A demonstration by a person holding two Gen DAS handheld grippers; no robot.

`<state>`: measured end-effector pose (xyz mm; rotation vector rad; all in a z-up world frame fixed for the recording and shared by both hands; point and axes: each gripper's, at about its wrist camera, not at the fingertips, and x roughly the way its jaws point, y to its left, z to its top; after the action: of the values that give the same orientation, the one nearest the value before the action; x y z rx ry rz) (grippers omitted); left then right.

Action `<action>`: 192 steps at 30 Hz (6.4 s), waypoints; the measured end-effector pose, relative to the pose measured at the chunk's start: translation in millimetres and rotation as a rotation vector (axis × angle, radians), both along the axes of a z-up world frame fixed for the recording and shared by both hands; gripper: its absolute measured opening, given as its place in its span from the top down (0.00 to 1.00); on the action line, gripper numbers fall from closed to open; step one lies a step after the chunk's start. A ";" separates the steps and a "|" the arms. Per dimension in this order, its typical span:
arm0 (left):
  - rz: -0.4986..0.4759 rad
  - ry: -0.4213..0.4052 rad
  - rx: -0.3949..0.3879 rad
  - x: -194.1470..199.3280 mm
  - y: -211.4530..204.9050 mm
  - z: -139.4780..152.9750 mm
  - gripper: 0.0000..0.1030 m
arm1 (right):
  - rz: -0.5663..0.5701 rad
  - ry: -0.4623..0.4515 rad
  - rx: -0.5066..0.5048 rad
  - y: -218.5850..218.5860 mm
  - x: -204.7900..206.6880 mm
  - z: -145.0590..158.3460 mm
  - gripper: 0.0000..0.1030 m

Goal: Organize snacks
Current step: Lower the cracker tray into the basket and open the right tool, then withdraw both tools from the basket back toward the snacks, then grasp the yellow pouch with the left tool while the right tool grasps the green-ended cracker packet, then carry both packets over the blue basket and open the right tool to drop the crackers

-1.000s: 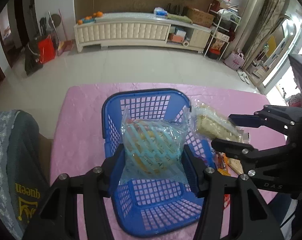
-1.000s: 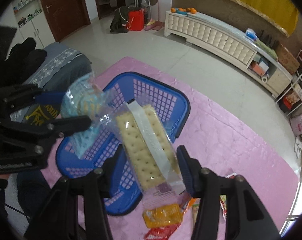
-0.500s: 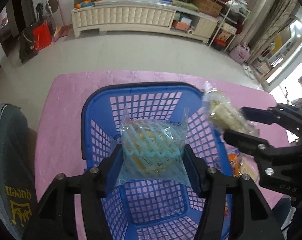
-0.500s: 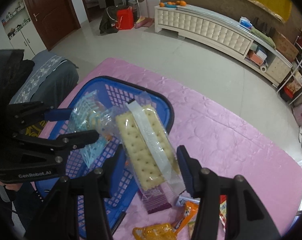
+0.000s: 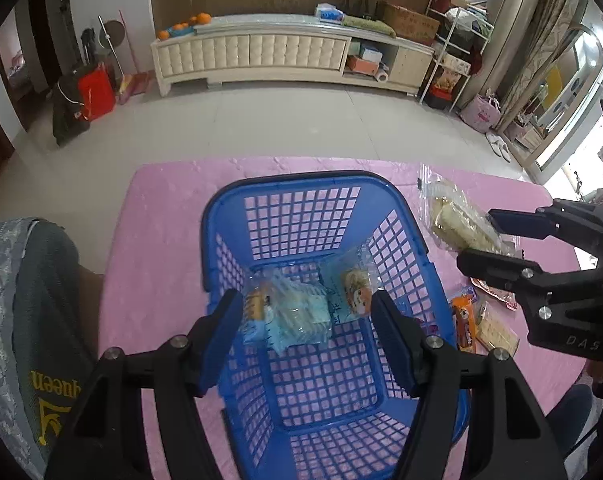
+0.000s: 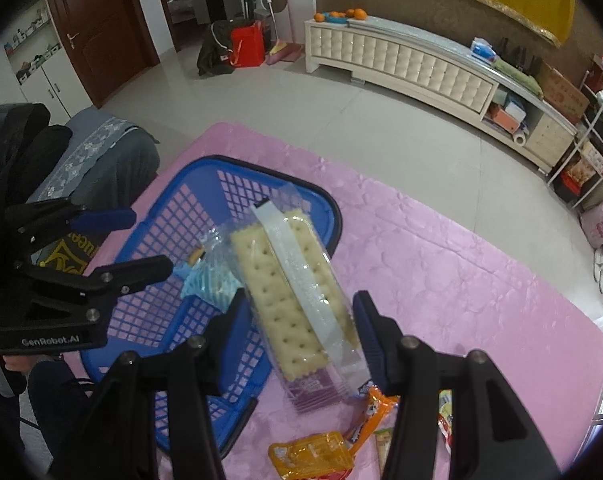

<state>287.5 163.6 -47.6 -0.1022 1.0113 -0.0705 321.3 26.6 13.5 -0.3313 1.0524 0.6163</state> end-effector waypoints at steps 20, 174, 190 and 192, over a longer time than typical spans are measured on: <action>0.072 -0.039 0.046 -17.9 46.2 1.9 0.38 | 0.098 0.009 -0.046 63.0 -3.5 -20.2 0.45; -0.216 -0.178 0.075 -113.9 -170.0 -1.6 0.82 | -0.132 -0.145 0.005 -174.3 -136.2 -22.1 0.40; -0.075 -0.263 0.100 -121.9 -53.9 59.6 0.81 | 0.010 -0.216 0.035 -62.1 -122.0 22.9 0.40; -0.061 -0.266 0.098 -123.1 -44.0 61.8 0.81 | 0.026 -0.213 0.032 -48.1 -118.9 22.5 0.40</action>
<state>164.5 119.6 14.2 0.0272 0.7510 -0.0877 202.4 -21.5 36.1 -0.3742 0.8346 0.6069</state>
